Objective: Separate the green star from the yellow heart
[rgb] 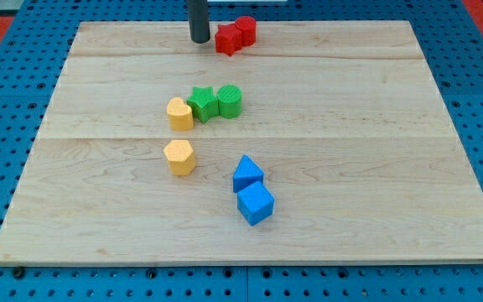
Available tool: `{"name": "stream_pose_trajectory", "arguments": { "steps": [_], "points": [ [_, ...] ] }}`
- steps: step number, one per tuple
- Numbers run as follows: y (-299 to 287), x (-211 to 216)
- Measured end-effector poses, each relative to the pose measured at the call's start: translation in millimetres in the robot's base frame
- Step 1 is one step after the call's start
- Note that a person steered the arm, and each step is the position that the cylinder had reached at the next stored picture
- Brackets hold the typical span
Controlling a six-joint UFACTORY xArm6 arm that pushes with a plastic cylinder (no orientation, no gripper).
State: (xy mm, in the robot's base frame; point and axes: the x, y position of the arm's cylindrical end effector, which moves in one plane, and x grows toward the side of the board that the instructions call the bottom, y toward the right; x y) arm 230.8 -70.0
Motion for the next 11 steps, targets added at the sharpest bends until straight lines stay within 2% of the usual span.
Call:
{"name": "stream_pose_trajectory", "arguments": {
  "steps": [2,3,4,5,6,7,10,11],
  "points": [
    [2.4,13.6],
    [5.4,64.4],
    [-17.4,71.8],
    [-18.5,110.1],
    [-18.5,113.3],
    [3.4,138.0],
    [-5.9,175.0],
    [13.1,187.9]
  ]
}}
